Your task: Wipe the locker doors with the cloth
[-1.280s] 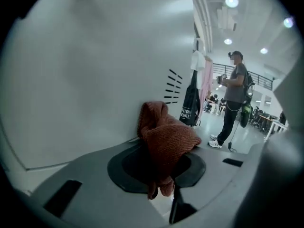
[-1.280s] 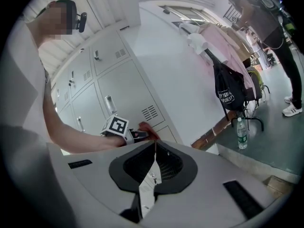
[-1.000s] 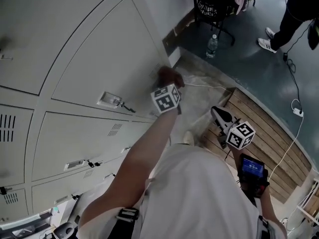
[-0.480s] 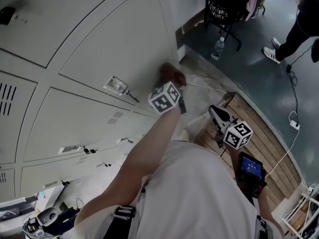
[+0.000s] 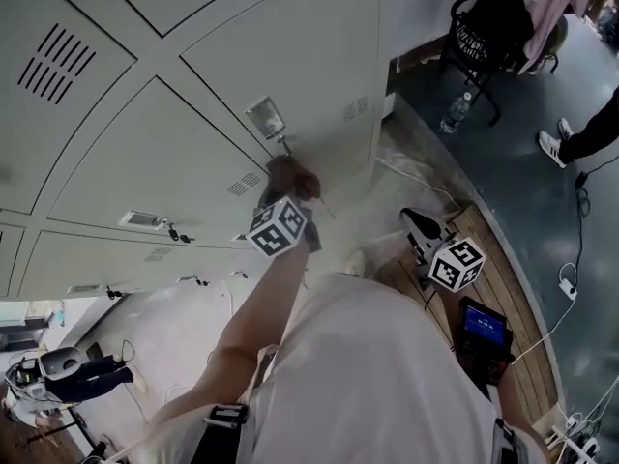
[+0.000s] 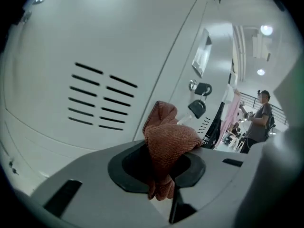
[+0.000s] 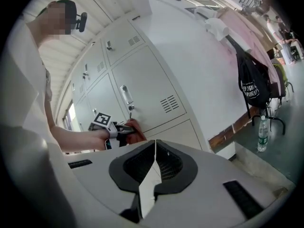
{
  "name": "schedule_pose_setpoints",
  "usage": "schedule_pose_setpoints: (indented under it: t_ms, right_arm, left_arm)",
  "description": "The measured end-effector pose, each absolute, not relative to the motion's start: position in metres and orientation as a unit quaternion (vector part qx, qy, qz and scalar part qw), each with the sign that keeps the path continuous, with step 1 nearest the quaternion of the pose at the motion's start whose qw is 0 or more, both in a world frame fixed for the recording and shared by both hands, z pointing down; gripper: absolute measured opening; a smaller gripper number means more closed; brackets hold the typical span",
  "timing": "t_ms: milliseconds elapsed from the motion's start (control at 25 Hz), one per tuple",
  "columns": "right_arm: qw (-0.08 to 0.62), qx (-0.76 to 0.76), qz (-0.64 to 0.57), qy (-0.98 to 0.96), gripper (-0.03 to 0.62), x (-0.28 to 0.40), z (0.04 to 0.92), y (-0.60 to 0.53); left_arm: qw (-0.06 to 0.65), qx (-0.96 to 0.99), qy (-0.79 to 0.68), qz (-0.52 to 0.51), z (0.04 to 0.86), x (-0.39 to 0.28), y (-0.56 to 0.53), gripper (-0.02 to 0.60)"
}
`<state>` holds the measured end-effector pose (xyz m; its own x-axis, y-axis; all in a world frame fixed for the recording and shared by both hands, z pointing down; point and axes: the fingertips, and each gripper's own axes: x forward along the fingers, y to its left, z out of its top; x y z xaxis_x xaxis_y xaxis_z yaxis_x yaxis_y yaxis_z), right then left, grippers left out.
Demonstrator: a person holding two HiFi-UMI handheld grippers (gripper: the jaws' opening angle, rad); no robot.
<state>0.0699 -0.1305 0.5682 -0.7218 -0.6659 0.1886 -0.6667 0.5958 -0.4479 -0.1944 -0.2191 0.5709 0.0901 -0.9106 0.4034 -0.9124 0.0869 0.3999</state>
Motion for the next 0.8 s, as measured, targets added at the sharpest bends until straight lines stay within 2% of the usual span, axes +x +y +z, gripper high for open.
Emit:
schedule_pose_setpoints:
  t_ms: [240, 520, 800]
  right_arm:
    - [0.003, 0.364, 0.254, -0.896, 0.020, 0.067, 0.571, -0.128]
    - [0.006, 0.383, 0.258, -0.887, 0.020, 0.080, 0.574, -0.127]
    - [0.001, 0.426, 0.259, -0.867, 0.020, 0.112, 0.573, -0.130]
  left_arm:
    - [0.171, 0.679, -0.712, 0.043, 0.512, -0.225, -0.202, 0.077]
    - [0.206, 0.713, -0.667, 0.060, 0.530, -0.169, -0.242, 0.077]
    - [0.168, 0.770, -0.611, 0.074, 0.534, -0.073, -0.304, 0.077]
